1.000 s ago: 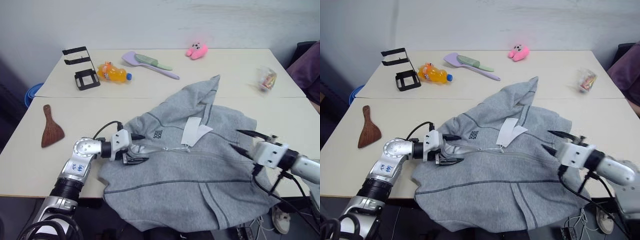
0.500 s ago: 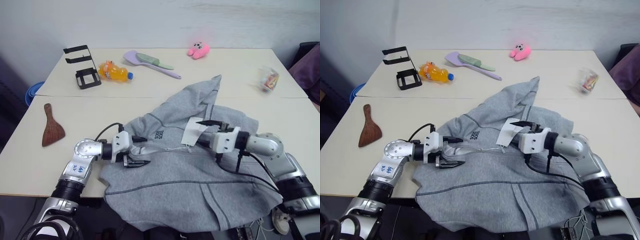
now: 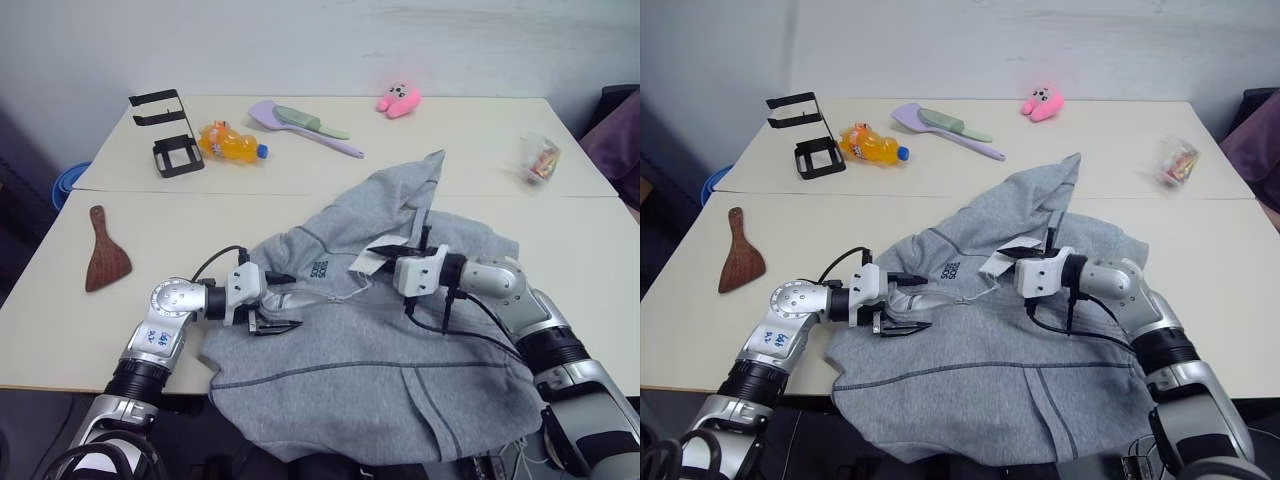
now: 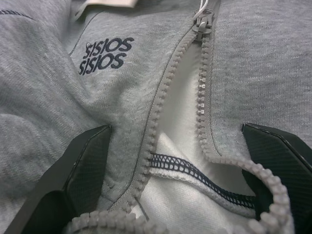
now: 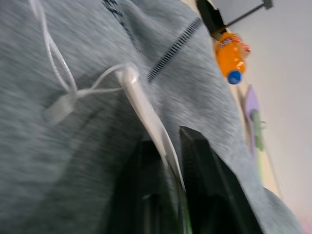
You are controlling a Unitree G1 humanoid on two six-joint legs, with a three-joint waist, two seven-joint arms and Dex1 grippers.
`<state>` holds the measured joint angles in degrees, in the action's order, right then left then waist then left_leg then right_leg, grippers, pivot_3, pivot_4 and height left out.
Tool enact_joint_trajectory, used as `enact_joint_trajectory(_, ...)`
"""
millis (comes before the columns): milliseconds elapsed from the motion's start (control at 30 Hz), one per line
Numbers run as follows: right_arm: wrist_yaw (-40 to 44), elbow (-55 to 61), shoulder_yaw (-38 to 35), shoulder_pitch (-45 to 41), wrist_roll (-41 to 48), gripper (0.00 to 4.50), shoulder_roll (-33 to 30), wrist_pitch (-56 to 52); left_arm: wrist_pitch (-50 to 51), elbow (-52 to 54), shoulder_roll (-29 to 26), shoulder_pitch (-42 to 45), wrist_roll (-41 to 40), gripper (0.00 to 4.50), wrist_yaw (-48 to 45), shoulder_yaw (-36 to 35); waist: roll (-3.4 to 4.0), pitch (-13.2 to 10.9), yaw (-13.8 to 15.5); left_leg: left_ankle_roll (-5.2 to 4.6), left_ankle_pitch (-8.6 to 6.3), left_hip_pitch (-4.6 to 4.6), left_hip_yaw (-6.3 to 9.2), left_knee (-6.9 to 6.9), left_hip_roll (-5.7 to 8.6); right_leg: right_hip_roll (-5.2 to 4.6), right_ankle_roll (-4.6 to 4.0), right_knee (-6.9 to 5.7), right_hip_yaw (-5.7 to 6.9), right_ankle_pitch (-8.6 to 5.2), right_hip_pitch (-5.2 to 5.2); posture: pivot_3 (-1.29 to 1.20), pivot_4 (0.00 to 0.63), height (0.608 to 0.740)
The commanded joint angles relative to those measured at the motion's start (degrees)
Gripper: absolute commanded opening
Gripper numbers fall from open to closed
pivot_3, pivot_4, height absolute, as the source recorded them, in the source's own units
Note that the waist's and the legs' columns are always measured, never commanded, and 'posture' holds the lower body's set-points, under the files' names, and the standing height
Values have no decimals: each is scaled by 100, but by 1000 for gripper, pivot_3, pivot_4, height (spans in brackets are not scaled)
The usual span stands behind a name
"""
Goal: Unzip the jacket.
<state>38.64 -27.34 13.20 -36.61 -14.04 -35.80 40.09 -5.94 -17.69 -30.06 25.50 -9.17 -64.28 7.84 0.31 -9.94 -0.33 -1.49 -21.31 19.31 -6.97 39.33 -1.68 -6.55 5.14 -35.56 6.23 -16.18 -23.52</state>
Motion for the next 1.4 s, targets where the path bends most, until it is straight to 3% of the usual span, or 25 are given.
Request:
enact_joint_trajectory(33,-482,238,-430,192,-8,58,-226,23,51,-130,24,-154,173,4500,21,178,0,0,13,0,0,0,0,0,0,0,0,0,-2,0,1,0,150,740)
enact_joint_trajectory(333,-1488,892,-1270,667,-280,58,-685,-426,50,-221,42,-135,250,4500,133,218,0,0,13,3,4,0,2,0,0,-3,0,-1,-11,0,2,0,150,740)
enact_joint_trajectory(767,-1910,1255,-3403,3033,59,58,-1913,-1173,123,-156,-32,-286,295,4500,255,291,2,1,31,1,4,-1,7,0,2,-6,0,13,-25,0,9,0,150,740)
enact_joint_trajectory(933,-2111,424,-4103,3838,49,58,-2350,-1013,109,-124,-155,-383,312,4500,199,317,6,3,11,3,3,-8,4,-13,2,-6,0,43,-32,0,13,0,150,740)
enact_joint_trajectory(1400,-3023,-2268,-3903,3905,-28,58,-3252,-714,128,13,-324,-506,324,4500,189,368,28,17,-130,9,4,-13,0,-24,-2,-4,-1,50,-39,-1,14,0,150,740)
